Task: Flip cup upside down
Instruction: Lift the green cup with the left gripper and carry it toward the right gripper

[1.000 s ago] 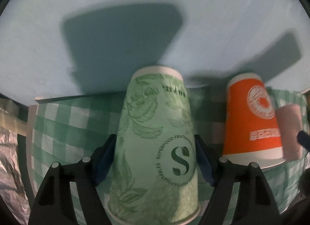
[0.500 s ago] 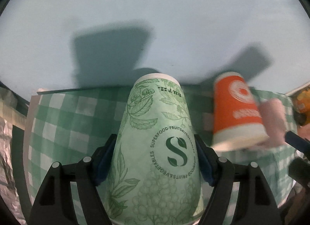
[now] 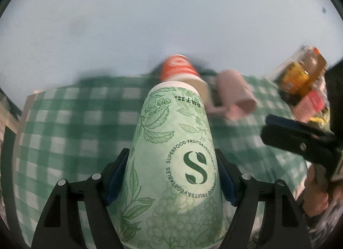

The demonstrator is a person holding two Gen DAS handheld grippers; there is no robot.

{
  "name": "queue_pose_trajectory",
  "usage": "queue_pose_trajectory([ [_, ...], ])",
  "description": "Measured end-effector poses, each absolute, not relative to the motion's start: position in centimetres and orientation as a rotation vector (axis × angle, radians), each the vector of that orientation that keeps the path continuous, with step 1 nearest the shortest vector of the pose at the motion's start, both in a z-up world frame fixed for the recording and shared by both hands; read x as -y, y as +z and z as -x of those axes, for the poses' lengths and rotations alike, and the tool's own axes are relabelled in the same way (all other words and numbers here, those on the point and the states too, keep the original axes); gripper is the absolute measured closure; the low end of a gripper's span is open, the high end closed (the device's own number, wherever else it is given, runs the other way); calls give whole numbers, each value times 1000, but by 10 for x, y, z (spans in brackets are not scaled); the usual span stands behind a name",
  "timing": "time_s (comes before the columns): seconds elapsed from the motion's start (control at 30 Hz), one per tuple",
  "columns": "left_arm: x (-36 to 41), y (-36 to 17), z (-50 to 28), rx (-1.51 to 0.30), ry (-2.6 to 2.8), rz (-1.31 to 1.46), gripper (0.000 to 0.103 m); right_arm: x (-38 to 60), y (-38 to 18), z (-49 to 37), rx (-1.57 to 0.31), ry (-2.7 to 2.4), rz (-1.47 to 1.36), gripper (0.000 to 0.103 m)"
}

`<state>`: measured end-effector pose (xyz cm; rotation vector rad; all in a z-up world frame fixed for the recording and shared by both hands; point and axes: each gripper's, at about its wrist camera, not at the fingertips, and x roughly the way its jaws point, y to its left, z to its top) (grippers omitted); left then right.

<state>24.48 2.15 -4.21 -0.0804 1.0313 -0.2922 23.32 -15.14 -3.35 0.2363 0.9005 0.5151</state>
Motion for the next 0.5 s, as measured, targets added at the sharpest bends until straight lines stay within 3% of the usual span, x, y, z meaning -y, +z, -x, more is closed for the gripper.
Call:
queue_pose_trajectory([
  [0.5, 60, -76, -190, -1034, -367, -31, 26, 213, -69, -191, -947, 428, -275, 9],
])
